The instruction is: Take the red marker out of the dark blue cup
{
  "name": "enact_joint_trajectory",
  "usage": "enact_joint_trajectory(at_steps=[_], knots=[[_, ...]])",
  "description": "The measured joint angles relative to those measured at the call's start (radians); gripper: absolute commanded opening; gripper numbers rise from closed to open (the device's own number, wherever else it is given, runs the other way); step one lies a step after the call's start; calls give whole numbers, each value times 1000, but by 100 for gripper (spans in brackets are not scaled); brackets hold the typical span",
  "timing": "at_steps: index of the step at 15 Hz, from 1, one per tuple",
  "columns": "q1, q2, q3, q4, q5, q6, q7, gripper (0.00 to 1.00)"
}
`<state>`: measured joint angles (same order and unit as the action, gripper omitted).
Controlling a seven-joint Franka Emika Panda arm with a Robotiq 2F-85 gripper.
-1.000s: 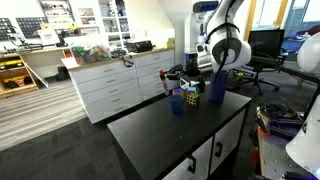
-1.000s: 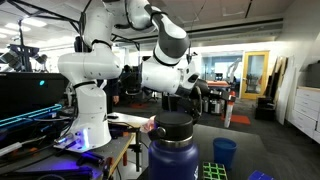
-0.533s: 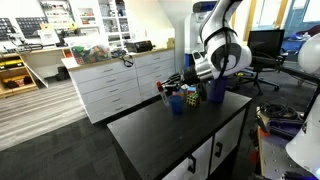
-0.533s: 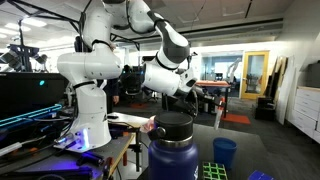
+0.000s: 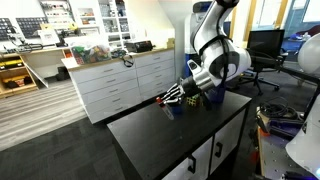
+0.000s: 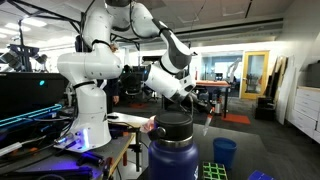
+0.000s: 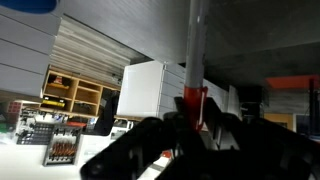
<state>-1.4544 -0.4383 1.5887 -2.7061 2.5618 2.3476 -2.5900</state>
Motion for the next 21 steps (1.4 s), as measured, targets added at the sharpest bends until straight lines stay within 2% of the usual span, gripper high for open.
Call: enact_joint_trajectory(at_steps=[9,14,21], knots=[[-56,-4,95,62,-258,161,15,7],[-59,-113,116,63,-396,159,106,7],[-79,-281,214,67,-469,100,189,7]])
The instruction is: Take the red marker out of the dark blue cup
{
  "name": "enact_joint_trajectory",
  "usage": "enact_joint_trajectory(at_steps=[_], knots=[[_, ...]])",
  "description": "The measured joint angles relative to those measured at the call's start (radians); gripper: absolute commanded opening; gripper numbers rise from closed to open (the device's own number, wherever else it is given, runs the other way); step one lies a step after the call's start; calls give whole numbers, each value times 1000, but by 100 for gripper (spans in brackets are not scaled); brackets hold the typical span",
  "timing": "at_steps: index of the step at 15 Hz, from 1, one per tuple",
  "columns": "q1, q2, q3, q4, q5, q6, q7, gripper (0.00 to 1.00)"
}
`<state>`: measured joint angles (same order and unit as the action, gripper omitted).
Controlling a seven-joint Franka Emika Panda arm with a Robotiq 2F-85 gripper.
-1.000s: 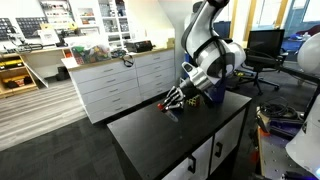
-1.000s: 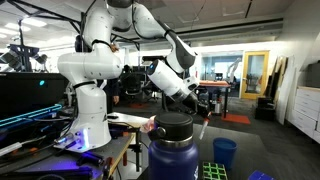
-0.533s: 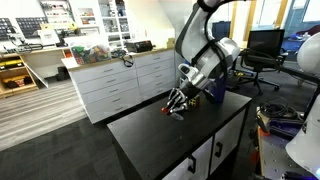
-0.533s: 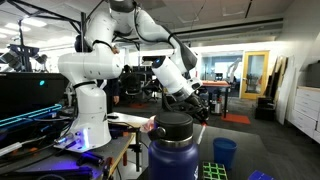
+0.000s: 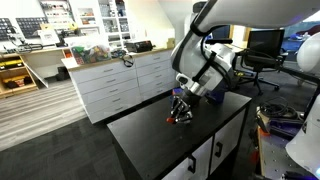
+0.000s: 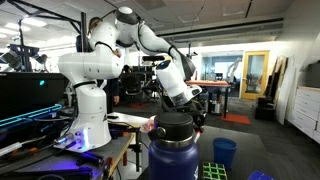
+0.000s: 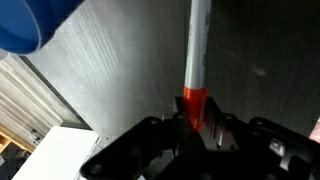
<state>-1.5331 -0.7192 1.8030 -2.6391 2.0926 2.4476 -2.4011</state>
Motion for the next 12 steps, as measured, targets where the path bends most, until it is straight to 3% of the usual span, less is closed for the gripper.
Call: enact_joint_trajectory(at_steps=[2,3,5,12], knots=[[-2,-46,20,5,-6,-31,21,8],[-3,-69,31,7,-10,-49,29,48],[-5,-114,50,11,-21,-85,52,54],[-7,-227,60,27,-37,-192,109,98]])
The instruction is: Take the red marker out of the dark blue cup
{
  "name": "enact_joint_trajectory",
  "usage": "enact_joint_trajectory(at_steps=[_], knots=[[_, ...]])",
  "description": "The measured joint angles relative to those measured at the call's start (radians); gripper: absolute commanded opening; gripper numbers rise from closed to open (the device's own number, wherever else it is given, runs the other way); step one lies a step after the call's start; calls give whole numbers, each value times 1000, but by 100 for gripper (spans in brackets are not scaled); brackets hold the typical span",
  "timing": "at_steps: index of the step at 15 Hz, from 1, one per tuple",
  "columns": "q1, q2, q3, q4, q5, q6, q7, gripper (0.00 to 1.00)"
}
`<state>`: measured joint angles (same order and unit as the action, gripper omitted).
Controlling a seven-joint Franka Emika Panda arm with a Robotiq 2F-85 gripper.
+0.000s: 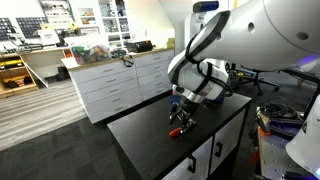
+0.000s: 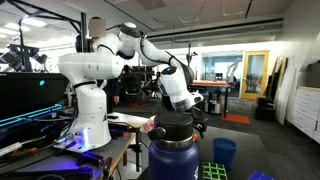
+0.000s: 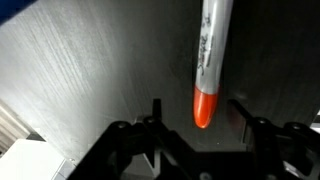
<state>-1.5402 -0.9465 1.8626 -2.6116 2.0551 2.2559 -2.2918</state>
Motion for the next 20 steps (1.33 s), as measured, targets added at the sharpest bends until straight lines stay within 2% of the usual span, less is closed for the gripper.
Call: enact_joint_trajectory(at_steps=[12,20], knots=[[0,-37,-107,13,-39,-68,29,100],[0,-37,-111,13,-39,-69,31,100]])
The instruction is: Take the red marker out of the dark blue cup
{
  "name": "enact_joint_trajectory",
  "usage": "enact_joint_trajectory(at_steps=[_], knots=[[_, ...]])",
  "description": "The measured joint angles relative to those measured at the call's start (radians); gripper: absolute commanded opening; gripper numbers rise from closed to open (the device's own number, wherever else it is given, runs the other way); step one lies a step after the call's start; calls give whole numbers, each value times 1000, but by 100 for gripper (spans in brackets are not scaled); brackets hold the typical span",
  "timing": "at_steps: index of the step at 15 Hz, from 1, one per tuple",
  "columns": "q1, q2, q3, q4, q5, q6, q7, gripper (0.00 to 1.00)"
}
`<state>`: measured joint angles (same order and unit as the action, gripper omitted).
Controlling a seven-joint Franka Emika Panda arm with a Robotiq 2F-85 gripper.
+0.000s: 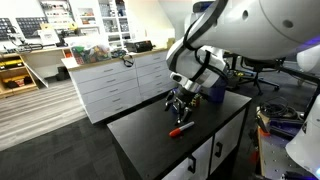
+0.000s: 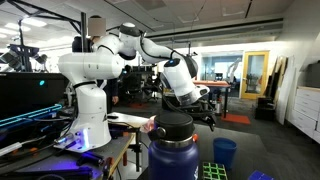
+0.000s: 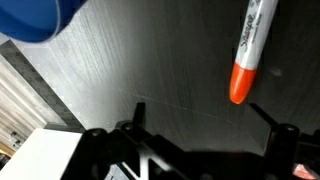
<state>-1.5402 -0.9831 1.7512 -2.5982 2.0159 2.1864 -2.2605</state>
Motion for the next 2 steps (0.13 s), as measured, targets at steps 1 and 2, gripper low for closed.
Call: enact_joint_trajectory(at_steps=[1,2], knots=[[0,0,0,0,0,0,0,100],[0,0,0,0,0,0,0,100]])
